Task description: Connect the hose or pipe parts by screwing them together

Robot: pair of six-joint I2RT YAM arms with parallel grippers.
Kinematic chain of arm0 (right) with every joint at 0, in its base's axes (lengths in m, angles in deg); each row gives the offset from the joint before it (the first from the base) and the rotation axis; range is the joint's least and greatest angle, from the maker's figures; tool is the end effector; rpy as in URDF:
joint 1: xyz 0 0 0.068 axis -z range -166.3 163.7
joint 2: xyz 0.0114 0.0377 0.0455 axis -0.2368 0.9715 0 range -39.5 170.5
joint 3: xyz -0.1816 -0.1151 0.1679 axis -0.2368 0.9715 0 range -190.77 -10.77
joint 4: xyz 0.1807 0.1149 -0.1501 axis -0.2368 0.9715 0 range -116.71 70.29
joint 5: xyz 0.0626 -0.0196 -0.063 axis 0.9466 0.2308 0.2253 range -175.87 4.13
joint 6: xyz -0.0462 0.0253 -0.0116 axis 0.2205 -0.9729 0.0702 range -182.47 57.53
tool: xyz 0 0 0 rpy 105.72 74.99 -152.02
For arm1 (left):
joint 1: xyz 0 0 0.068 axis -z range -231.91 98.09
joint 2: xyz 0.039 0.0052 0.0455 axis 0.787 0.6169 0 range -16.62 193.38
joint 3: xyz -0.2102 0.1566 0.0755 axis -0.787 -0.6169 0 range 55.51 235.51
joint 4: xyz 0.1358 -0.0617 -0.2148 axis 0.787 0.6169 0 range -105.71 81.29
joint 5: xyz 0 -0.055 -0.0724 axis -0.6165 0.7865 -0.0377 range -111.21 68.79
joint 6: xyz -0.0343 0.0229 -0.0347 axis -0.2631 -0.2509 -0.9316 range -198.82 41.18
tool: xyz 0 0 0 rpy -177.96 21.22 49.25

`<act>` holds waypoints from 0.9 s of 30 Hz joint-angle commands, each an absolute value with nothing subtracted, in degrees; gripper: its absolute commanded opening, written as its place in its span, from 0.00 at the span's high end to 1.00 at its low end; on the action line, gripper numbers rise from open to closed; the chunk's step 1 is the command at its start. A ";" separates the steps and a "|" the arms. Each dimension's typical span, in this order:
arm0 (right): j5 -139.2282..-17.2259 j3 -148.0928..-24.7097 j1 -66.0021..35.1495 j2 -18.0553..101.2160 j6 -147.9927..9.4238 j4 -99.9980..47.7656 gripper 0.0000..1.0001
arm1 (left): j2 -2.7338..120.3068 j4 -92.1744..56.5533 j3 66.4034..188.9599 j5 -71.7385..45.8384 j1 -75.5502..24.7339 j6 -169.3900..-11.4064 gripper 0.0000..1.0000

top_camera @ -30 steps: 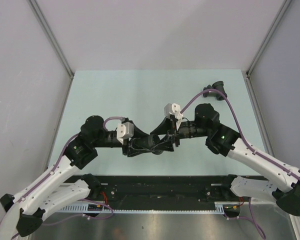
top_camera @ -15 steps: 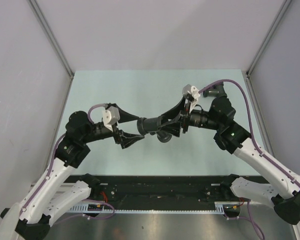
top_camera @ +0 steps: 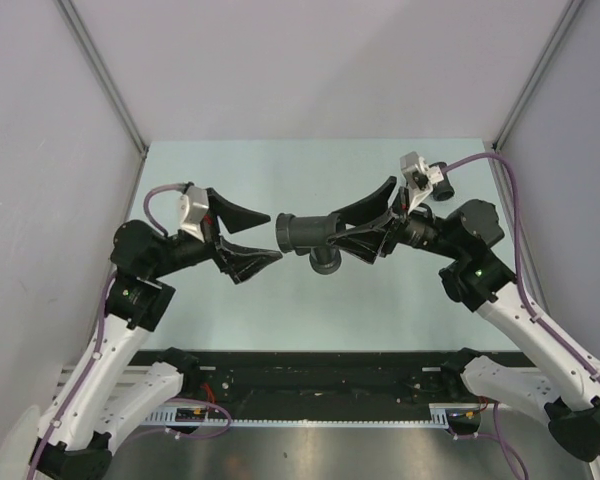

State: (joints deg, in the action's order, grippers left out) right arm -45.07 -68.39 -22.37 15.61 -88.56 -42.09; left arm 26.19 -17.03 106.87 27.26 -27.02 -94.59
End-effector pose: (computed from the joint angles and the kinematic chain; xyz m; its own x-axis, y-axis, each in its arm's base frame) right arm 0.1538 0.1409 0.4317 -0.1939 0.2705 -0.9430 -0.9609 0.1412 0.2381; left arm 0.1302 -0.0898 0.4055 -0.1081 -0.1484 -0.9830 0.9547 0.2604 -0.1443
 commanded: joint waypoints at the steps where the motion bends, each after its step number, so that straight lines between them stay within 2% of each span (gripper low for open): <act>1: -47.11 -68.95 -21.63 13.85 -90.68 -48.15 1.00 | 24.69 -32.31 104.12 30.03 -31.08 -107.29 0.09; 12: -43.42 -68.86 -21.10 15.78 -98.41 -56.32 1.00 | 25.92 -53.91 97.09 31.70 -30.73 -121.87 0.02; 27: -42.36 -66.23 -21.37 18.95 -105.80 -66.79 1.00 | 34.79 -61.67 99.72 26.96 -22.03 -122.67 0.04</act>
